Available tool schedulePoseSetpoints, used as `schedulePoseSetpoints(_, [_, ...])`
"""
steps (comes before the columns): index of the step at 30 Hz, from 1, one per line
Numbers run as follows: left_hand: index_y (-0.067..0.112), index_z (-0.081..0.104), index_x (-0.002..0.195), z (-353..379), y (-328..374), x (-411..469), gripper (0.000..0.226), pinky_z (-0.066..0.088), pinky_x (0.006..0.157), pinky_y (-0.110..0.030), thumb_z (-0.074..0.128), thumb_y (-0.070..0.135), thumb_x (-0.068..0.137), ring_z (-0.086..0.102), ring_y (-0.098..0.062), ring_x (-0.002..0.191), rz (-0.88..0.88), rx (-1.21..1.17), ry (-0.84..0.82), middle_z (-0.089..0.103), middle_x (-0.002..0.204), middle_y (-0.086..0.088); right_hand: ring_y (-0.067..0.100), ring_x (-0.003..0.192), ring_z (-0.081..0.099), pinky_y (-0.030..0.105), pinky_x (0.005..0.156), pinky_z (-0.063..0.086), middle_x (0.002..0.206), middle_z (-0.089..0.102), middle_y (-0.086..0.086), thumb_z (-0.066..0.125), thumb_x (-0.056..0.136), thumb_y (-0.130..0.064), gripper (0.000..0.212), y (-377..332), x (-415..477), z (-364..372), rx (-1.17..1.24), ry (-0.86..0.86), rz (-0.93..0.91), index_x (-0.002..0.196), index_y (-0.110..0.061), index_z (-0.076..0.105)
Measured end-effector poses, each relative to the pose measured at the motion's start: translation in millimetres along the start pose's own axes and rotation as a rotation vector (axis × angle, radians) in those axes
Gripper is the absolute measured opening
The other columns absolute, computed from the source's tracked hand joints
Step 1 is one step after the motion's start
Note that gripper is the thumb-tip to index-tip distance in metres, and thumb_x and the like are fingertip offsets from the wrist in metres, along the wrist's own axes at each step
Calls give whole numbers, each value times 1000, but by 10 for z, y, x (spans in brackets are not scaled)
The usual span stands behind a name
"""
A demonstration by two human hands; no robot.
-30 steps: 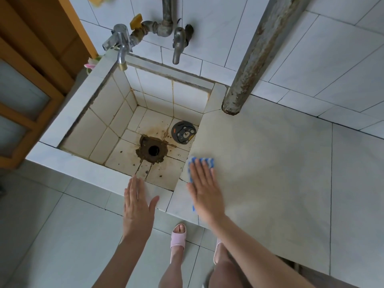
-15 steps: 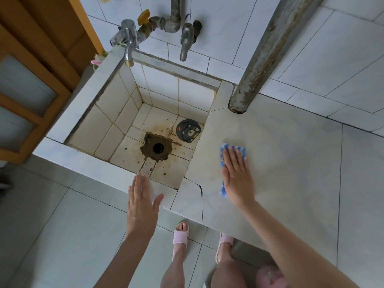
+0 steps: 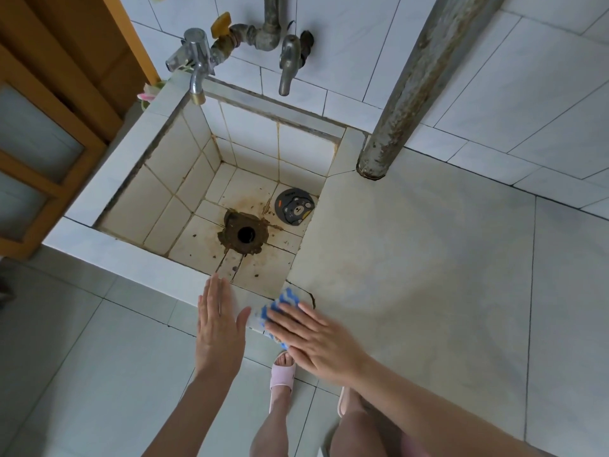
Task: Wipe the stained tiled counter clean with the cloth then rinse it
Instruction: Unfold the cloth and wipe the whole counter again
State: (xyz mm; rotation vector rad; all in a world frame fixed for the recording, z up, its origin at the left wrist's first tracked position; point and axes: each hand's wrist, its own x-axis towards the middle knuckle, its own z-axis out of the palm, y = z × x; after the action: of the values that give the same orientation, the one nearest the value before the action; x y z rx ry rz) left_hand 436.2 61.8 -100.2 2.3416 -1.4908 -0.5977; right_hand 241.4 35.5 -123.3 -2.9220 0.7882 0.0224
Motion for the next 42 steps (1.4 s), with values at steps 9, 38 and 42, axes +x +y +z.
schedulePoseSetpoints(9, [14, 9, 148, 28, -67, -5, 73, 16, 111, -41, 48, 34, 90, 12, -25, 142, -64, -66, -39, 11, 156, -2, 20, 144, 20, 41, 113, 22, 155, 22, 2, 5, 102, -28, 50, 1146, -69, -44, 27, 21, 497, 149, -16, 18])
schedulePoseSetpoints(38, [12, 27, 144, 255, 359, 157, 55, -1, 115, -28, 13, 38, 97, 13, -14, 141, 420, 142, -156, 26, 151, -3, 27, 140, 28, 37, 113, 12, 152, 31, 5, 15, 96, -26, 53, 1586, 336, -76, 56, 93, 771, 146, -11, 29])
schedulePoseSetpoints(42, [10, 28, 143, 318, 374, 202, 57, -2, 114, -28, 8, 40, 98, 8, -10, 141, 498, 109, -182, 24, 151, -2, 36, 139, 27, 42, 112, 10, 151, 30, 16, 18, 91, -18, 57, 1905, 58, -65, 3, 112, 880, 144, 0, 27])
